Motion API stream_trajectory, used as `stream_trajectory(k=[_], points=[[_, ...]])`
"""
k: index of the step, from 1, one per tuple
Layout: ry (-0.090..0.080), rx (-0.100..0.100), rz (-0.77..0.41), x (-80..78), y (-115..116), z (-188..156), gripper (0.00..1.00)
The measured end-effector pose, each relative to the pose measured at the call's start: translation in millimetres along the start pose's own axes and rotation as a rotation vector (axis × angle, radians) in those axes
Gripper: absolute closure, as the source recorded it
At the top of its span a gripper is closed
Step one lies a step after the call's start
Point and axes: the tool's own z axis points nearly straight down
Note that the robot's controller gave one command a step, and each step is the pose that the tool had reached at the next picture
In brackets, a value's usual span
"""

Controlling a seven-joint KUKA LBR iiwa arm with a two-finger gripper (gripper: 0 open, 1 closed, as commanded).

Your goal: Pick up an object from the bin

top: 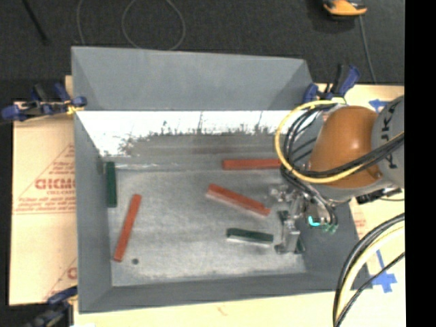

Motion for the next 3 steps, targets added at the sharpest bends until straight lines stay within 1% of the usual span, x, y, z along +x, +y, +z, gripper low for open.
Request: stream_trajectory(k=[1,2,3], points=[[-0.001,-0.004,0.062,34.0,55.9,61.6,0.0],[-0.009,-0.002,0.153,41.3,72.4,27.6,0.0],[-0.004,-0.001,0.395,45.1,60.2,28.7,0.0]])
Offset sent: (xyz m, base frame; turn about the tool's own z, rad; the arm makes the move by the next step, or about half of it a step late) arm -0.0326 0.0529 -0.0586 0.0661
